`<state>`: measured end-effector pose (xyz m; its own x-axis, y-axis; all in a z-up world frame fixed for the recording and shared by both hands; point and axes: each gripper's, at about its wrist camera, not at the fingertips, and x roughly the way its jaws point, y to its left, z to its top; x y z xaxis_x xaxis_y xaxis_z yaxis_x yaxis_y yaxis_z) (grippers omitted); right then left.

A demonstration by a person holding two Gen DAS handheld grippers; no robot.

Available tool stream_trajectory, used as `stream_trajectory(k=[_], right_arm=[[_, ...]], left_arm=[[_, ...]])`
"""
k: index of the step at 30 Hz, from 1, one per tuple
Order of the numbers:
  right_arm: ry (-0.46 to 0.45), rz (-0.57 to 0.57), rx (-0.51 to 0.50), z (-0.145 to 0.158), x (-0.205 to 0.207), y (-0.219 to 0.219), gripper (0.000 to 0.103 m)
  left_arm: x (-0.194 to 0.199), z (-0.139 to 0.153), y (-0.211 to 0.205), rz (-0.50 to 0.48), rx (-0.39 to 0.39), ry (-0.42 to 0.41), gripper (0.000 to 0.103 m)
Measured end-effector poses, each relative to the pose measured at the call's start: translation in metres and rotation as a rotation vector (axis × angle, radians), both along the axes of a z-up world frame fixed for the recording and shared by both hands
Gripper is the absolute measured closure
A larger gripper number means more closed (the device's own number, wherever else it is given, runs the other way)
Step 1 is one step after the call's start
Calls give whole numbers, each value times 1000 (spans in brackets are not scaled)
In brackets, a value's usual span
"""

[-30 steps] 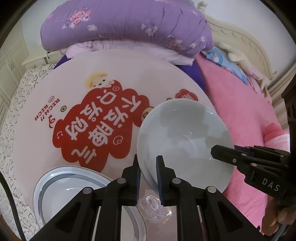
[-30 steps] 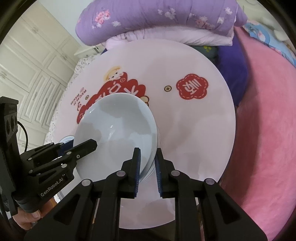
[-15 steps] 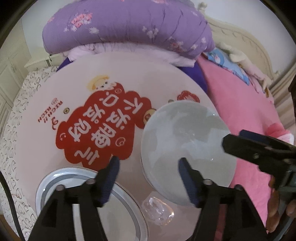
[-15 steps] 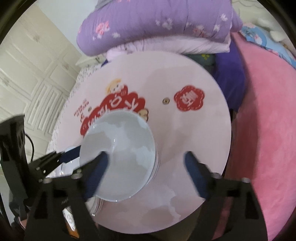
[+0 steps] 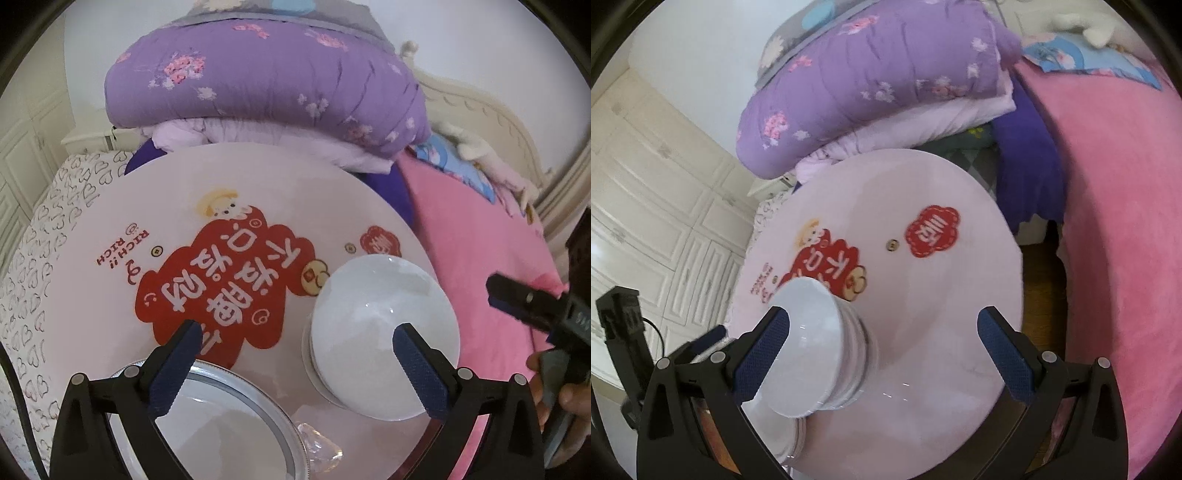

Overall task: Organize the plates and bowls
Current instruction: 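Move both open grippers around the rim of the bowl stack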

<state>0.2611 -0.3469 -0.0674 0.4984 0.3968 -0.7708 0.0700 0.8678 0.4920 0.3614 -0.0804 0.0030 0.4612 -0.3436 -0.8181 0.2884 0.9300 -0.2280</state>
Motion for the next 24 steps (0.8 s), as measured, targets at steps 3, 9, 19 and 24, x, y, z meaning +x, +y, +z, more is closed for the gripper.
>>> stream_trajectory(k=[3, 9, 19, 24], right_arm=[[19, 15, -10, -8, -2, -2, 0], [40, 79, -28, -16, 4, 14, 0], [83, 137, -38, -24, 18, 35, 0], [77, 138, -59, -23, 20, 36, 1]], left_arm=[[3, -2, 6, 13, -8, -1, 1], [16, -18, 14, 27, -74, 71, 1], [38, -40, -3, 0, -94, 141, 3], [43, -45, -7, 6, -81, 144, 3]])
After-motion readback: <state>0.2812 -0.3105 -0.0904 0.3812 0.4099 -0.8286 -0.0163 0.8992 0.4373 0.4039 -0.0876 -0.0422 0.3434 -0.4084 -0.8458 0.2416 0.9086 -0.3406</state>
